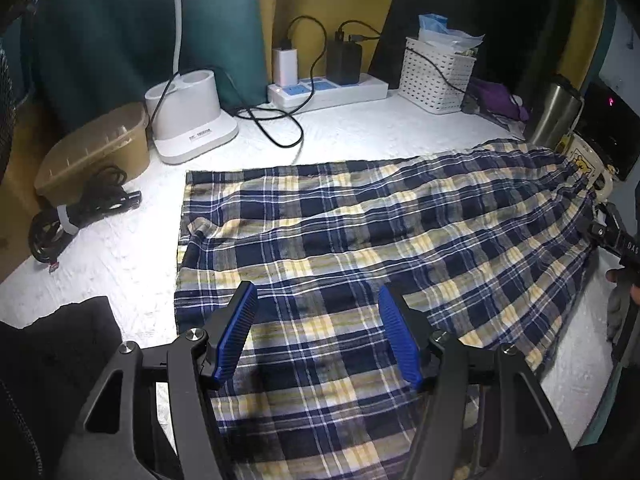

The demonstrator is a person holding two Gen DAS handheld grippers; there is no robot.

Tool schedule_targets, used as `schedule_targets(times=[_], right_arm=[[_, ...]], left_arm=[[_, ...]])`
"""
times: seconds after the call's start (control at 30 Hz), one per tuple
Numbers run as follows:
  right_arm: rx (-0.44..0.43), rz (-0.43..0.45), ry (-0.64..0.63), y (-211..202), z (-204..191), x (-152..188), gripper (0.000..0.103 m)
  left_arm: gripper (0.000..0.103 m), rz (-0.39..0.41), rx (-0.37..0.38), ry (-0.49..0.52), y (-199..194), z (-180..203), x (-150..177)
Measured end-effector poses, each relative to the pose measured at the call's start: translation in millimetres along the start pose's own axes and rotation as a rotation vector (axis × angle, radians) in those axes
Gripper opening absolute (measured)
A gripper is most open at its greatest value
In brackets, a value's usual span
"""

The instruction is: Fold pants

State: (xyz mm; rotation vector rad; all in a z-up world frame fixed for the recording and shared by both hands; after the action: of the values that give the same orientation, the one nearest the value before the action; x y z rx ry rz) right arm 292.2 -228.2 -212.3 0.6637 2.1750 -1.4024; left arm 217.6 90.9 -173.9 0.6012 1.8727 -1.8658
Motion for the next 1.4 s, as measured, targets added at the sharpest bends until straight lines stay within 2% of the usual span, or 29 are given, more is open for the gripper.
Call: schedule_targets(times=[0.4,0.57,0.63,0.67,0.7,0.73,0.77,0.83,0.87,0.9,0.93,0.97,1.03,1.1,1.4], right_arm=[[-0.049,-0.013,0.043,25,-13,-23,0.103],[-0.154,-0.045,0.046,40,-38,-26,0.103],[-0.166,-0.039,0.048,43,-41,-28,0.102],[-0.177,-0.038,0.058,43,-41,-30,0.100],[-0.185,-0.042,0.069,44,-39,-31,0.088],[-0.184,-0.044,0.092,45,-35,-32,0.075],[-0.178,-0.040,0.103,44,-32,-33,0.070],[-0.160,-0.035,0.121,44,-24,-33,0.047],[-0.164,-0.036,0.123,44,-23,-32,0.043],[-0.172,-0.037,0.119,44,-23,-31,0.034],[-0.173,-0.032,0.110,43,-24,-30,0.019],[-0.163,-0.017,0.089,40,-27,-30,0.014],[-0.153,-0.003,0.047,34,-30,-30,0.007],[-0.141,0.025,0.001,22,-34,-31,0.007],[-0.121,0.101,0.006,-22,-14,-31,0.007]], left_arm=[[0.063,-0.035,0.003,-0.003,21,-14,2],[0.063,-0.036,0.001,-0.018,24,-25,3],[0.063,-0.037,-0.001,-0.026,25,-30,4],[0.063,-0.037,-0.002,-0.028,25,-32,5],[0.063,-0.037,-0.003,-0.030,25,-34,5],[0.063,-0.025,0.040,-0.005,24,-32,5],[0.063,-0.023,0.038,-0.006,23,-34,5],[0.063,-0.019,0.036,-0.007,21,-37,5],[0.063,-0.016,0.035,-0.007,20,-38,5],[0.063,-0.014,0.034,-0.008,19,-40,6],[0.063,-0.011,0.033,-0.010,17,-41,6],[0.063,-0.009,0.033,-0.011,16,-42,6],[0.063,-0.002,0.029,-0.011,12,-43,6],[0.063,0.006,0.026,-0.009,6,-44,7],[0.063,0.036,0.013,0.015,-18,-38,10]])
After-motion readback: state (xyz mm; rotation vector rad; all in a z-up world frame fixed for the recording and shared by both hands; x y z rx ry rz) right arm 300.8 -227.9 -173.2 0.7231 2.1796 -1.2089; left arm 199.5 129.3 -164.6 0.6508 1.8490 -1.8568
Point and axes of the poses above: each gripper's, at about its wrist camera, not at the fingertips, and y roughly the way its jaws point, z to its right, x to its underside, the point moved 9 cm from there along y, roughly the way its jaws point, and after that the axes turned 7 degrees about y, right-handed, at the moved point
